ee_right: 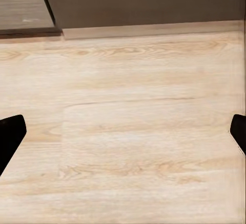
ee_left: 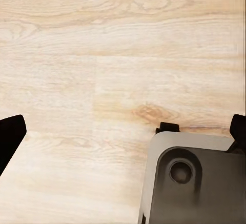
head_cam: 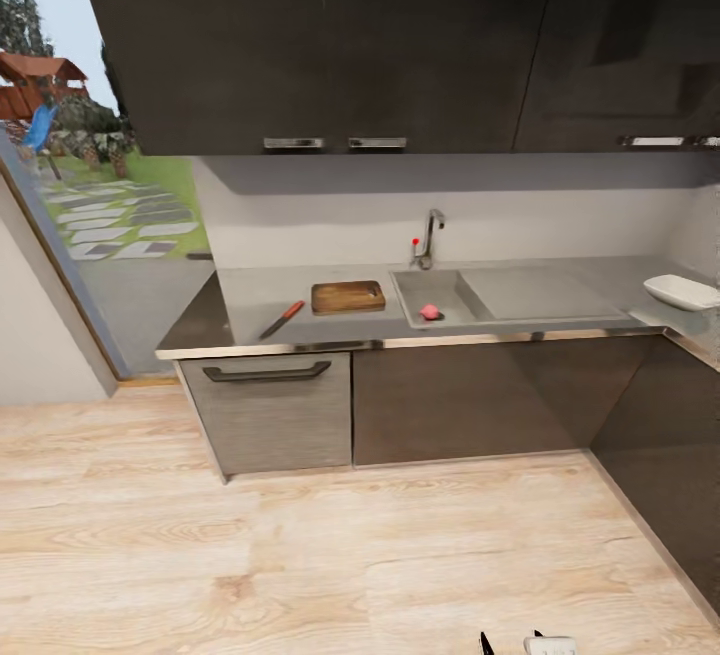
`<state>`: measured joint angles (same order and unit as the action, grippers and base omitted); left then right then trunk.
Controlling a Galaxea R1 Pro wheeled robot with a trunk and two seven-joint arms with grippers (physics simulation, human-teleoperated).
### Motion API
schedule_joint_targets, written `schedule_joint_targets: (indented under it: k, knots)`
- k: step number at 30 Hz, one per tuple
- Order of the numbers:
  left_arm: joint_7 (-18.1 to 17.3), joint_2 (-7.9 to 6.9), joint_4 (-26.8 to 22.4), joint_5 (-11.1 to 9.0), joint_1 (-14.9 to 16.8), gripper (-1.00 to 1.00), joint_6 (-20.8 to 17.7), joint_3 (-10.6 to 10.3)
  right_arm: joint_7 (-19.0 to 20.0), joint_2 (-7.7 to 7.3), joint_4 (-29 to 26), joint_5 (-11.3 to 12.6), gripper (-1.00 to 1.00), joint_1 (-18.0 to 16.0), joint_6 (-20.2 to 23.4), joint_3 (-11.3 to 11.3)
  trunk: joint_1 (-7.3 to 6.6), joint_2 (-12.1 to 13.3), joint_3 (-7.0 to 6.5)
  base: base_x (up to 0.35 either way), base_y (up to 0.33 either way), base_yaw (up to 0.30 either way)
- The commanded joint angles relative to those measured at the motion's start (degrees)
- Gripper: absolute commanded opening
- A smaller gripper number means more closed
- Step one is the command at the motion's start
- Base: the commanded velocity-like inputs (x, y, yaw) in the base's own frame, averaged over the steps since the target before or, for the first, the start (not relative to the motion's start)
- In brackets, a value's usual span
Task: In the kitchen, take the Vidalia onion out of the sink, dice it on the chopping board with the paring knife, put the diced onion into the bowl on the countertop, then place both the paring knife and the chopping board into the sink.
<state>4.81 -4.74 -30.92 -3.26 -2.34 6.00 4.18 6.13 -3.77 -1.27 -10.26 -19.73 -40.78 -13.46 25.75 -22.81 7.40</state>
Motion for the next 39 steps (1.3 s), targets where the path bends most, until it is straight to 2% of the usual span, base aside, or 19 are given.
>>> schedule_joint_targets:
  k: [1,15,39]
  knots:
    - [0.12,0.00,-0.11,-0.34,-0.03,1.00,0.07,-0.05,0.32,-0.01,0.04,-0.36,1.00,-0.04,-0.16,-0.52,0.03,-0.11,0.10,0.000,-0.319,0.000]
    - [0.12,0.00,-0.11,-0.34,0.00,1.00,0.05,-0.05,0.22,0.72,0.04,-0.29,1.00,-0.04,-0.10,-0.51,0.03,-0.11,0.10,0.000,-0.319,0.040]
    - [0.12,0.00,0.24,-0.34,0.00,1.00,0.01,-0.05,0.29,0.82,0.04,-0.29,1.00,-0.04,-0.09,-0.52,0.03,-0.11,0.10,0.000,-0.319,0.012]
